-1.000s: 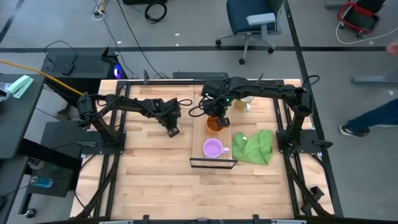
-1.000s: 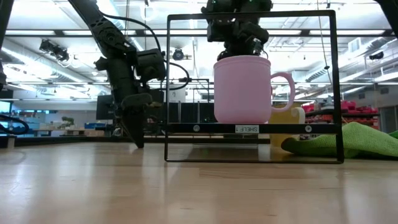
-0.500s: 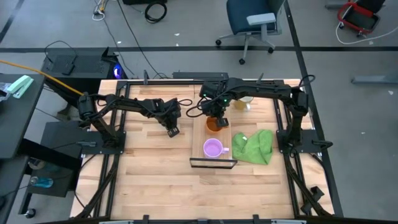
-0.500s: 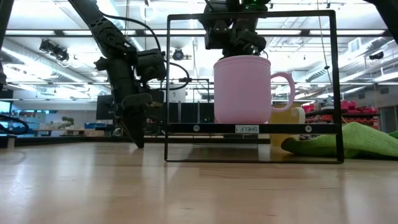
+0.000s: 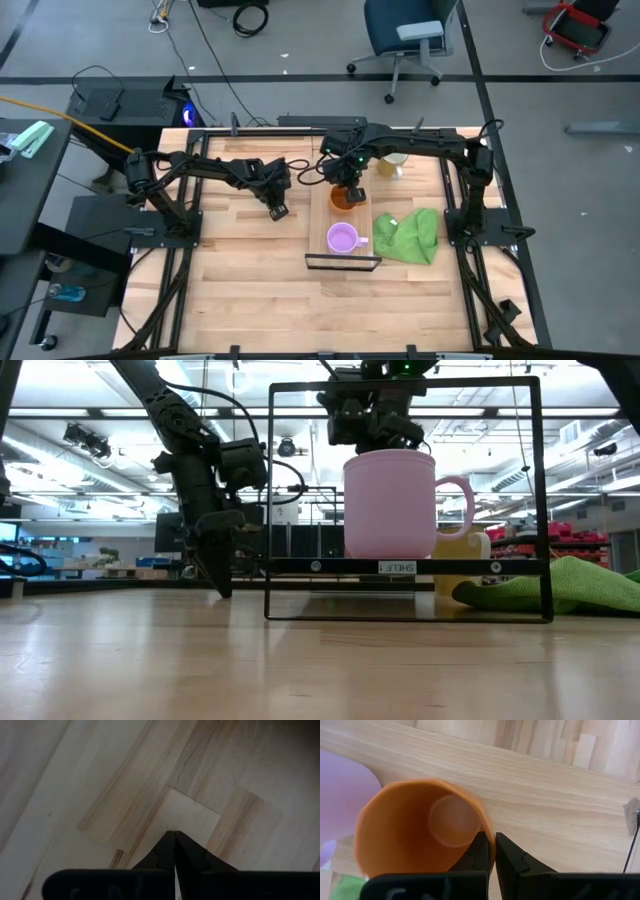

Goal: Stack small to large cups/mugs on shelf
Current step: Put the orange mug on the shelf

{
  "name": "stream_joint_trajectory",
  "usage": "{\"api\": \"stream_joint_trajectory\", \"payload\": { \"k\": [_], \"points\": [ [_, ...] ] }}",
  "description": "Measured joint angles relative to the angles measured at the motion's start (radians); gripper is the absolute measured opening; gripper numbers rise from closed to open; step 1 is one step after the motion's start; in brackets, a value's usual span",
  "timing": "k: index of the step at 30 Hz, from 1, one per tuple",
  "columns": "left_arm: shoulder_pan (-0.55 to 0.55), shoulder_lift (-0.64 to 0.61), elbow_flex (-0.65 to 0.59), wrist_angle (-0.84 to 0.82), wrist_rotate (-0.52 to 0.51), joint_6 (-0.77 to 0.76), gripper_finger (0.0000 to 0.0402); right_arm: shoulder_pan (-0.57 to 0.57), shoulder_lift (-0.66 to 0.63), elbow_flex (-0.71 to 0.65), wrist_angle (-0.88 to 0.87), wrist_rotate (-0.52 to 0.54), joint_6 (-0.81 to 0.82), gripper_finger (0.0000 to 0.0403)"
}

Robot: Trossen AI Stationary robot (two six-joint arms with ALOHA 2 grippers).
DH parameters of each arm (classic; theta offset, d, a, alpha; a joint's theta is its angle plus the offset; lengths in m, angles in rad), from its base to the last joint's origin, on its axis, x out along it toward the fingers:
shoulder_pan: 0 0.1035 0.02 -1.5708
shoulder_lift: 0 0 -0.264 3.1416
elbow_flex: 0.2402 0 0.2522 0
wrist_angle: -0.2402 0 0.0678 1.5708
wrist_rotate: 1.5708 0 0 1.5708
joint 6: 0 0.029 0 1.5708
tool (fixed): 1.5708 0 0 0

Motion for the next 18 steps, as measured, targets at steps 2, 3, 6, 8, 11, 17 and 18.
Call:
{"api": "stream_joint_trajectory", "payload": {
  "k": [2,3,6,8,11,17,18],
  "points": [
    [0.000,0.000,0.000,0.001,0.000,0.000,0.0013,0.000,0.002,0.000,0.002,0.000,-0.004,0.0013],
    [0.000,0.000,0.000,0.001,0.000,0.000,0.0016,0.000,0.003,0.000,0.004,0.000,-0.004,0.0013],
    [0.000,0.000,0.000,0.002,0.000,0.001,0.0025,0.000,0.004,0.000,0.002,-0.002,-0.004,0.0013],
    [0.000,0.000,0.000,0.004,0.000,0.000,0.0027,0.000,0.004,0.000,0.002,-0.001,-0.004,0.0017],
    [0.000,0.000,0.000,0.005,0.000,0.000,0.0022,0.000,0.006,-0.001,0.004,0.001,-0.004,0.0033],
    [0.000,0.000,0.000,0.008,0.000,0.000,0.0010,0.001,0.008,-0.003,0.008,0.008,-0.004,0.0053],
    [0.000,0.000,0.000,0.008,0.000,0.000,0.0010,0.001,0.008,-0.003,0.012,0.008,-0.004,0.0054]
  ]
}}
